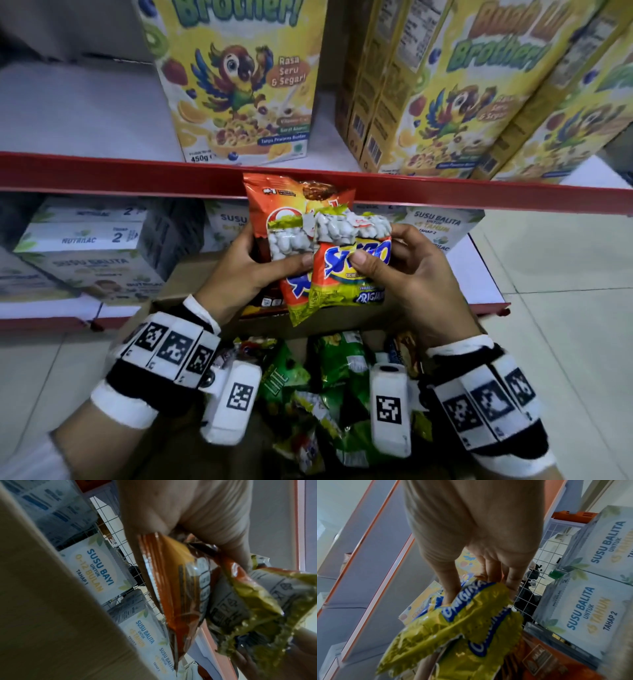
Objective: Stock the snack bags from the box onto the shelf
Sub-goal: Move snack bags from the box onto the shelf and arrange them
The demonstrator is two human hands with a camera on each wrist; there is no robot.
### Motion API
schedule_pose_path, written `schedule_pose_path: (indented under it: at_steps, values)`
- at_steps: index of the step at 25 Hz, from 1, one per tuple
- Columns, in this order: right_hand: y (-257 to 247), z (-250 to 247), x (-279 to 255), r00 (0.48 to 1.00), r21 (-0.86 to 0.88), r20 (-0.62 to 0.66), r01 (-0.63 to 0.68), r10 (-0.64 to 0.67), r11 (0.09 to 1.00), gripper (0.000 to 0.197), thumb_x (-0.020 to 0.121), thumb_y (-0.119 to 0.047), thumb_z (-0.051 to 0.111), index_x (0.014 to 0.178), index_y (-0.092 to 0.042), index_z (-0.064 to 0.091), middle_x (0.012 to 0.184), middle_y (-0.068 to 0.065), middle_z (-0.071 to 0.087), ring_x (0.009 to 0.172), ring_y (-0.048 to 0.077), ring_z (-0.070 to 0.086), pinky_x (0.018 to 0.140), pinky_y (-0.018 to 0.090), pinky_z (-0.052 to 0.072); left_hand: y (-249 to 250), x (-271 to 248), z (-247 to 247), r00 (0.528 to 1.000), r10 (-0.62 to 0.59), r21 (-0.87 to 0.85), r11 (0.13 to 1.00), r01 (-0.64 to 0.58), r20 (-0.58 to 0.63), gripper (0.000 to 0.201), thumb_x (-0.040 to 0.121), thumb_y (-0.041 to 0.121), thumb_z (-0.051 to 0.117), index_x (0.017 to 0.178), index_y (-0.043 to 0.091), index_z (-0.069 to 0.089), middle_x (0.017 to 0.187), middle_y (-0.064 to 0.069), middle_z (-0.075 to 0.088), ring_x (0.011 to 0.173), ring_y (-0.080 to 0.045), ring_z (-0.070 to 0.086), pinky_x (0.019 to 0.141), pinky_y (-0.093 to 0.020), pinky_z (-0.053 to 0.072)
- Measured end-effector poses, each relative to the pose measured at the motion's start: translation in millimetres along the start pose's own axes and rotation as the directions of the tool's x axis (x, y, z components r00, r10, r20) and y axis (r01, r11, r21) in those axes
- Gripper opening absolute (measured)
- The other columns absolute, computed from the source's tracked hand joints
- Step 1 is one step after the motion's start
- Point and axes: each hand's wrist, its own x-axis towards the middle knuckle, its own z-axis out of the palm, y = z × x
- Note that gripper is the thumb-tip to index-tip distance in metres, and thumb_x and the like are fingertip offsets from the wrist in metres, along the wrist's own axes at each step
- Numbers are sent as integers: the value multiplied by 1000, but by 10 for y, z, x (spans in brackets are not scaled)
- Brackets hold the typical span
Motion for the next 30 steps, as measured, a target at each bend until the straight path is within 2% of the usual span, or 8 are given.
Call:
schedule_pose_path:
  at_steps: [2,6,12,15,19,25,27,30]
  values:
    - [-243,-5,-47,999,41,-25,-41,42,998,42,62,-21,80,98,-15,59,95,9,74,82,25,72,65,33,57,271,-42,105,1000,-20,8,1000,20,2,85,34,54,90,109,28,58,106,6,73,98,-15,69,74,-23,55]
    - [-977,45,-220,994,16,-15,-110,110,994,48,62,-27,82,103,-16,59,99,8,74,90,28,71,78,44,56,957,-213,293,998,-54,-4,999,54,9,86,34,56,89,109,28,56,101,12,73,95,-7,69,72,-17,54]
    - [-2452,75,-479,997,7,28,-74,74,997,50,68,-16,71,115,-9,55,106,1,72,97,16,69,75,22,55,2203,-477,672,996,-85,-80,993,84,-3,93,31,55,91,113,27,56,102,9,73,93,-11,70,68,-19,55]
    - [-3445,42,-616,1000,25,9,-30,30,999,53,68,-11,69,117,-4,52,106,5,72,96,16,69,75,22,55,3055,-520,1024,998,-63,-103,993,64,10,106,34,50,93,125,14,52,108,0,72,97,-20,70,71,-27,56]
    - [-4706,-41,-763,999,10,-17,31,-30,999,50,68,-7,69,114,-2,53,102,11,72,91,18,70,71,24,56,4139,-607,1508,997,-29,-139,990,38,66,103,39,47,93,128,16,50,116,-7,69,103,-27,67,76,-36,57]
    - [-6244,-8,-898,993,-41,18,120,-120,992,50,66,-11,72,113,-7,58,101,7,73,93,19,70,70,22,54,5680,-627,1944,984,153,-77,986,-146,92,90,38,56,89,115,27,53,108,7,72,97,-13,69,71,-22,56]
    - [-6547,75,-900,986,-62,50,165,-162,984,51,64,-14,73,113,-9,58,102,3,73,94,17,70,71,21,54,6041,-617,1982,972,212,-69,976,-206,99,88,39,55,90,115,29,53,108,8,72,97,-13,69,70,-22,56]
    - [-6911,272,-933,975,-70,72,216,-211,974,54,65,-17,75,116,-11,58,107,7,71,99,22,68,75,26,55,6538,-628,1992,954,283,-26,959,-281,102,92,33,64,86,111,29,53,98,17,73,91,-4,69,68,-17,54]
